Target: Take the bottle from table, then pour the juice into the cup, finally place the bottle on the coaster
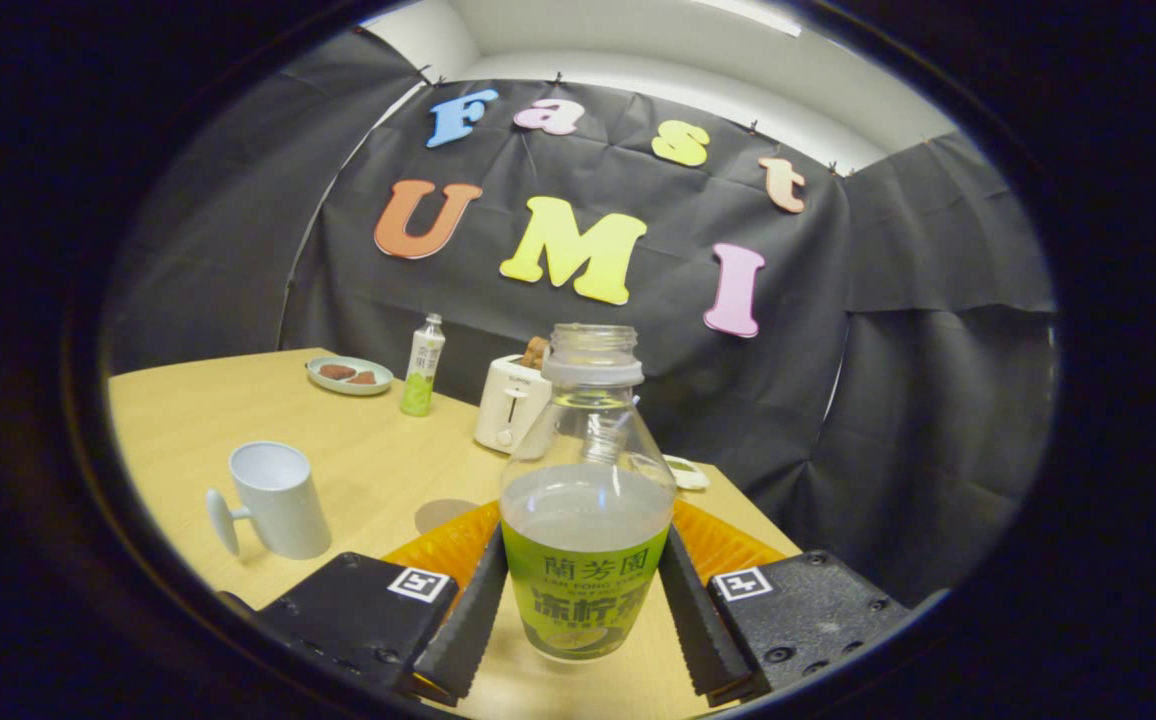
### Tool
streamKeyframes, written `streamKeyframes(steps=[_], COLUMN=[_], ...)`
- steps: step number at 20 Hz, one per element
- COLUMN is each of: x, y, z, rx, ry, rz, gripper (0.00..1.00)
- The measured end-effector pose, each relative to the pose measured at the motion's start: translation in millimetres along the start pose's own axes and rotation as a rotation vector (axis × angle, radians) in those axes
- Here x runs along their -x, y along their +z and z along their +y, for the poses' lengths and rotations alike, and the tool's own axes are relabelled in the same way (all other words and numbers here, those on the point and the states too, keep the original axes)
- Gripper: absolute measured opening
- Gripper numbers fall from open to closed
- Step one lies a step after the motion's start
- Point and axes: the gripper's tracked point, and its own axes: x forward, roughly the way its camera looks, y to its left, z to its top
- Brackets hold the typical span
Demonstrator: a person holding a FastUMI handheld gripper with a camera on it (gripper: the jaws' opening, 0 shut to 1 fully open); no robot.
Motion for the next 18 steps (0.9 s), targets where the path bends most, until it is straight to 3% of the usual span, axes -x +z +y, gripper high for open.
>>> streamKeyframes(steps=[11, 18], x=[-6, -4], y=[22, 41], z=[1, 40], rx=[0.408, 0.724], ry=[-0.123, -0.126], rz=[0.041, -0.024], gripper=[0.81, 0.81])
